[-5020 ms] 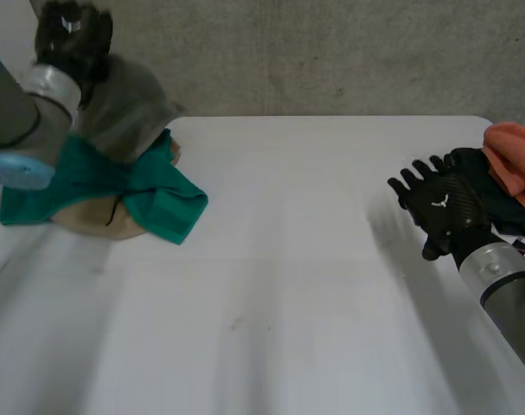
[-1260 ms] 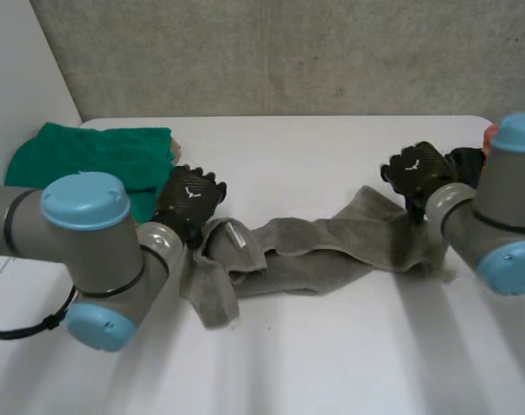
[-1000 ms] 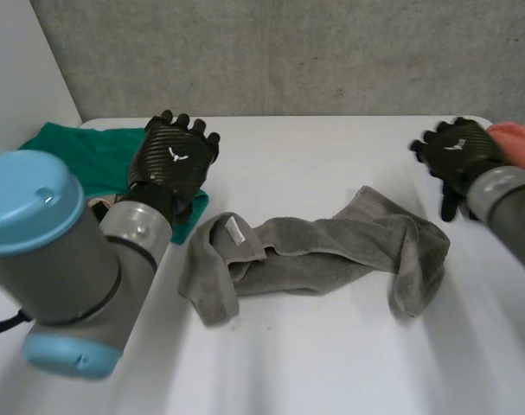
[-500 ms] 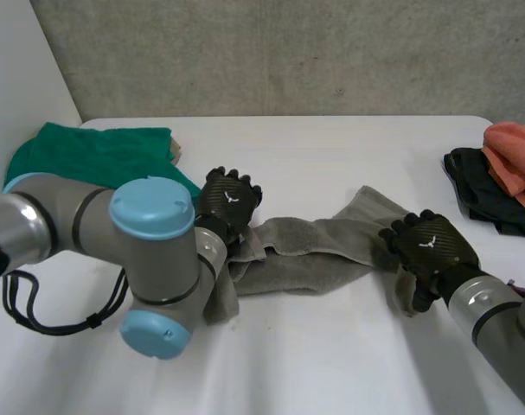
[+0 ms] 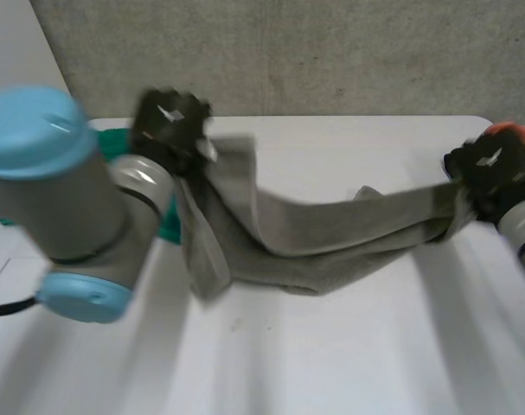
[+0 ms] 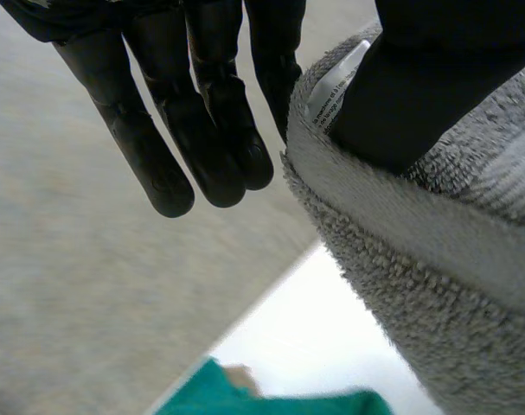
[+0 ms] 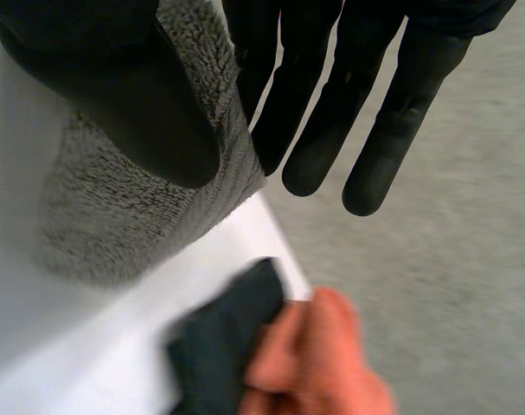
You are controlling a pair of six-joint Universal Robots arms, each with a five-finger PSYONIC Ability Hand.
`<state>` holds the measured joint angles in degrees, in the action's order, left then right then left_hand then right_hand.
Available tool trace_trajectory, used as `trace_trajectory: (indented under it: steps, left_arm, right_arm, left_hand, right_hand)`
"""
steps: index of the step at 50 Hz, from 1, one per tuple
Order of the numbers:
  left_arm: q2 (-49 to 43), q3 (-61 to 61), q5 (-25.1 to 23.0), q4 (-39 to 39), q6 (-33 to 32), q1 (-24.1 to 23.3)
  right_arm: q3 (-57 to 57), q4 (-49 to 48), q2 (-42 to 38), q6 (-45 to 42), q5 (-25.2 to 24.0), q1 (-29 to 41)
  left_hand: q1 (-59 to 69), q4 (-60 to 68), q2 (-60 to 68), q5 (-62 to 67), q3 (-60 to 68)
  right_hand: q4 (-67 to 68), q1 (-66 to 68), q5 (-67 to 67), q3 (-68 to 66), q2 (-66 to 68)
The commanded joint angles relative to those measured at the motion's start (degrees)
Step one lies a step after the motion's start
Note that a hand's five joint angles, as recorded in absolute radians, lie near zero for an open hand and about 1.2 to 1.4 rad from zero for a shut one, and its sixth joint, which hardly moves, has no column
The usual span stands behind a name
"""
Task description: Fold the laundry.
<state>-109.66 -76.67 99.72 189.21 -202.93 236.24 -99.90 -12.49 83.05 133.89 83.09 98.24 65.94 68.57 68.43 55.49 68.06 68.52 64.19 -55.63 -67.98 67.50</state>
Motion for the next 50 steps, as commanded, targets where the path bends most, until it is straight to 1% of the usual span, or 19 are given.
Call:
trace_trajectory:
  steps: [1,3,7,9,10,13,16,20,21,24,26,28,29,31,33,36,40,46,50]
  left_arm:
    - [9.9,-4.1,-0.2,-6.7,5.2,5.7]
    - [10.0,-5.2,-0.3,-9.0,5.3,6.2]
    - [9.5,-8.2,-0.6,-11.2,5.3,6.9]
    - [9.0,-9.8,-0.8,-11.2,5.4,7.6]
    - [8.5,-10.4,-0.8,-11.2,5.4,7.9]
    - [3.8,-11.2,-1.9,-10.7,5.4,8.8]
    - [-2.9,-8.2,-3.2,-9.3,5.4,8.0]
    - [-9.2,0.5,-3.4,-6.9,5.0,7.4]
    - [-10.9,5.7,-3.4,-6.1,4.9,7.2]
    - [-12.6,14.2,-3.5,-4.6,4.9,7.0]
    - [-13.0,22.9,-3.5,-1.8,4.9,7.1]
    - [-12.9,28.8,-3.5,1.2,4.8,7.1]
    - [-12.7,32.2,-3.6,3.9,4.7,7.4]
    - [-12.3,36.7,-3.1,8.3,5.0,7.7]
    - [-12.2,37.9,-3.0,10.5,5.0,7.7]
    - [-11.9,36.9,-3.1,12.1,5.0,7.6]
    - [-8.7,29.2,-3.3,9.2,5.5,7.7]
    - [-5.0,7.2,-4.6,9.9,5.4,8.4]
    - [-5.7,-3.5,-6.6,13.6,5.4,8.5]
  right_arm:
    - [15.7,23.3,3.8,-0.3,-0.8,-2.8]
    - [20.3,31.4,3.8,-1.2,-1.4,-3.1]
    - [23.9,39.8,2.0,-5.0,-1.8,-3.9]
    - [23.9,41.2,0.1,-7.5,-2.0,-4.0]
    - [23.6,41.6,-2.7,-9.9,-1.9,-3.8]
    - [23.5,41.5,-7.1,-12.1,-1.4,-3.4]
    - [24.4,39.8,-12.5,-12.6,-1.2,-3.4]
    - [27.4,31.8,-17.9,-12.4,-0.1,-3.1]
    - [29.6,27.4,-19.2,-12.3,1.4,-2.8]
    - [33.8,20.2,-20.2,-11.9,4.5,-1.7]
    - [38.6,11.5,-20.3,-11.2,7.0,-0.3]
    - [41.1,4.5,-20.0,-10.8,7.4,0.4]
    - [42.7,-3.2,-19.7,-10.2,7.2,0.8]
    - [42.9,-13.4,-18.5,-9.6,6.5,1.0]
    - [42.4,-19.8,-17.2,-9.4,5.1,1.0]
    - [41.2,-21.4,-16.3,-9.3,3.1,1.0]
    - [36.9,-19.4,-16.0,-9.2,-0.3,0.8]
    - [27.5,-10.4,-15.1,-9.3,-8.6,-0.2]
    - [19.9,-0.8,-14.9,-9.8,-13.9,-4.4]
  left_hand:
    - [14.1,11.4,11.6,14.5,11.9]
    - [14.1,11.4,11.6,14.5,11.9]
    - [14.1,11.4,11.6,14.5,11.9]
    - [14.1,11.4,11.6,14.5,11.9]
    - [14.1,11.4,11.6,14.5,11.9]
    - [14.1,11.4,11.6,14.5,11.9]
    - [14.1,11.4,11.6,14.5,11.9]
    - [14.1,11.4,11.6,14.5,11.9]
    - [14.1,11.4,11.6,14.5,11.9]
    - [14.1,11.4,11.6,14.5,11.9]
    - [14.1,11.4,11.6,14.5,11.9]
    - [14.1,11.4,11.6,14.5,11.9]
    - [14.1,11.4,11.6,14.5,11.9]
    - [14.1,11.4,11.6,14.5,11.9]
    - [14.1,11.4,11.6,14.5,11.9]
    - [14.1,11.4,11.6,14.5,11.9]
    - [14.1,11.4,11.6,14.5,11.9]
    - [14.1,11.4,11.6,14.5,11.9]
    - [14.1,11.4,11.6,14.5,11.9]
  right_hand:
    - [11.5,15.8,-14.4,-12.0,12.5]
    - [11.5,15.8,-14.4,-12.0,12.5]
    - [11.5,15.8,-14.4,-12.0,12.5]
    - [11.5,15.8,-14.4,-12.0,12.5]
    - [11.5,15.8,-14.4,-12.0,12.5]
    - [11.5,15.8,-14.4,-12.0,12.5]
    - [11.5,15.8,-14.4,-12.0,12.5]
    - [11.5,15.8,-14.4,-12.0,12.5]
    - [11.5,15.8,-14.4,-12.0,12.5]
    - [11.5,15.8,-14.4,-12.0,12.5]
    - [11.5,15.8,-14.4,-12.0,12.5]
    - [11.5,15.8,-14.4,-12.0,12.5]
    - [11.5,15.8,-14.4,-12.0,12.5]
    - [11.5,15.8,-14.4,-12.0,12.5]
    - [11.5,15.8,-14.4,-12.0,12.5]
    - [11.5,15.8,-14.4,-12.0,12.5]
    - [11.5,15.8,-14.4,-12.0,12.5]
    - [11.5,15.8,-14.4,-12.0,12.5]
    - [11.5,15.8,-14.4,-12.0,12.5]
